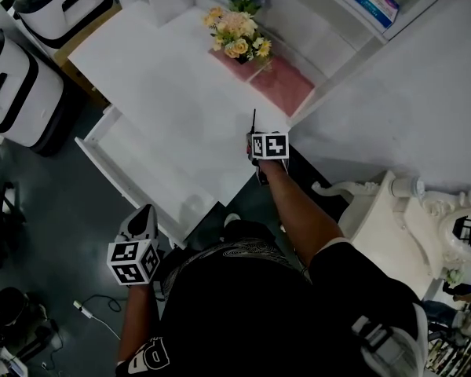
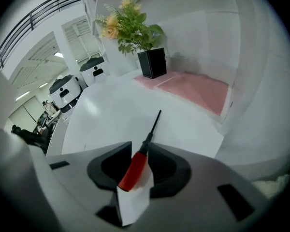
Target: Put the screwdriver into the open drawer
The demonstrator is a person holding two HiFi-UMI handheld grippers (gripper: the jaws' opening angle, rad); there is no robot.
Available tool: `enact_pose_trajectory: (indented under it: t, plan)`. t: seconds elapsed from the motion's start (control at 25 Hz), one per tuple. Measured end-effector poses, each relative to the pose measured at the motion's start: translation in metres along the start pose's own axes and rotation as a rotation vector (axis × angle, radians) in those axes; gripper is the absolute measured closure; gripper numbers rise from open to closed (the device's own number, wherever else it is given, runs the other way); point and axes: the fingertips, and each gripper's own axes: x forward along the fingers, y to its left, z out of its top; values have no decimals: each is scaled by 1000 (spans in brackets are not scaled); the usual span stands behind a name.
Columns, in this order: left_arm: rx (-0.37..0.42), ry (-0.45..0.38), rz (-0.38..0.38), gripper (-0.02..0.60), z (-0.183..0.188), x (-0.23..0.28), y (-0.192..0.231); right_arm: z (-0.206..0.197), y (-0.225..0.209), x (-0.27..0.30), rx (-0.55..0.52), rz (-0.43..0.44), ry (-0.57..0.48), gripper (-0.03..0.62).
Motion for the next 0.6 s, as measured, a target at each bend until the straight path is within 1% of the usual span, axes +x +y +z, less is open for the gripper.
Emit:
enact_pose_trajectory:
  t: [0.12,0.32,0.52,0.6]
  plan:
    - [-7,-1,1,566,0,2,3,-3,-1,8,49,-3,40,466]
    - [-18,-11,5,566,1,1,6,-5,-1,16,116,-8,75,450]
    - [-27,-22,19,566,0,-7,14,-5,2,18,83,-46,112,453]
    - [-32,-28,25,566,0,-12,17,-5,3,18,81,-47,122,491]
